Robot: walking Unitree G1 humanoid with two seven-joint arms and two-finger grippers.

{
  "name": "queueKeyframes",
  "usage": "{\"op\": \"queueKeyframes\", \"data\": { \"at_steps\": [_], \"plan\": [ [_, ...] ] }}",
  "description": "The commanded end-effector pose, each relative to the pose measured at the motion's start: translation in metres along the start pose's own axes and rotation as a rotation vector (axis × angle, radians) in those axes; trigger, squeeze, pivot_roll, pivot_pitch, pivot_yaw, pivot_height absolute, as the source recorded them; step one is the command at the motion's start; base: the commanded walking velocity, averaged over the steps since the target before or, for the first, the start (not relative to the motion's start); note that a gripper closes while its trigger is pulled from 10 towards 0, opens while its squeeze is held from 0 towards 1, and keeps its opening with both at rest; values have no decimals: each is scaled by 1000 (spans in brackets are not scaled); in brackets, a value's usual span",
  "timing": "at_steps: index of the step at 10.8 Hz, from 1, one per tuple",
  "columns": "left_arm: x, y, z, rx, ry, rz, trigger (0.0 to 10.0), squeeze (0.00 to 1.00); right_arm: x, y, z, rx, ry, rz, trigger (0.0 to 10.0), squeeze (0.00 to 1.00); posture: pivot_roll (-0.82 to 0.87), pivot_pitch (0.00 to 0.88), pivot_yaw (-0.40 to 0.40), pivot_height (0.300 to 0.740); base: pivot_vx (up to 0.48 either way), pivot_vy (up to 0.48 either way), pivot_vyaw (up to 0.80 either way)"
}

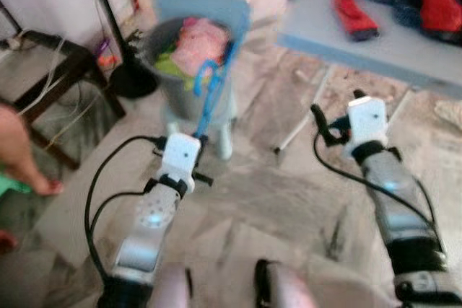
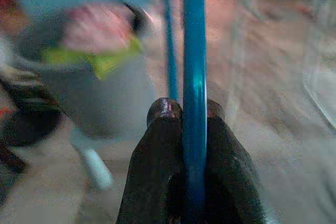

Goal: Hang hanger

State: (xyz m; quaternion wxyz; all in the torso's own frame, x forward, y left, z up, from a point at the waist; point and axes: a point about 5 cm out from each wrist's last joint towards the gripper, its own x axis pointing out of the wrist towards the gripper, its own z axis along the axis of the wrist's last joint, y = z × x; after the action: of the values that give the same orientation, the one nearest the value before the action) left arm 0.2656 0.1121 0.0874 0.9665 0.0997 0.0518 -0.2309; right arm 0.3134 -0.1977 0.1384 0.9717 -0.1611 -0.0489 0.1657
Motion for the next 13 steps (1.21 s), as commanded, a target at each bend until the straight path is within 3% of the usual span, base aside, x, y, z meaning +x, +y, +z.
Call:
{"op": "queueKeyframes", "data": {
  "at_steps": [1, 2, 4, 7, 8, 9, 10, 13],
  "plan": [
    [-2, -8, -9, -28, 57, -96, 10000, 0, -3, 1, 3, -3, -21, 87, 10000, 0, 34, 198, -20, 740, 0, 0, 0],
    [-8, -8, -12, -20, 90, -244, 10000, 0, -9, -2, 5, -117, -25, 222, 10000, 0, 29, 197, -25, 740, 0, 0, 0],
    [-15, -3, -15, 3, 147, -389, 10000, 0, -16, -7, 5, -180, -8, 348, 10000, 0, 26, 197, -25, 740, 0, 0, 0],
    [-27, -11, -12, 41, 191, -627, 10000, 0, -30, 0, -1, -267, 51, 601, 10000, 0, 27, 192, -19, 740, 0, 0, 0],
    [-28, -12, -12, 39, 205, -654, 10000, 0, -31, 0, -2, -287, 62, 627, 10000, 0, 25, 191, -18, 740, 0, 0, 0],
    [-19, -6, -11, 40, 196, -558, 10000, 0, -30, -3, -1, -302, 60, 616, 10000, 0, 24, 190, -20, 740, 0, 0, 0],
    [-18, -8, -5, 19, 150, -571, 10000, 0, -28, -5, -1, -281, 48, 584, 10000, 0, 23, 189, -19, 740, 0, 0, 0],
    [-26, -18, -12, 17, 219, -672, 10000, 0, -30, 7, 2, -316, 17, 667, 10000, 0, 25, 187, -14, 740, 0, 0, 0]
  ]
}}
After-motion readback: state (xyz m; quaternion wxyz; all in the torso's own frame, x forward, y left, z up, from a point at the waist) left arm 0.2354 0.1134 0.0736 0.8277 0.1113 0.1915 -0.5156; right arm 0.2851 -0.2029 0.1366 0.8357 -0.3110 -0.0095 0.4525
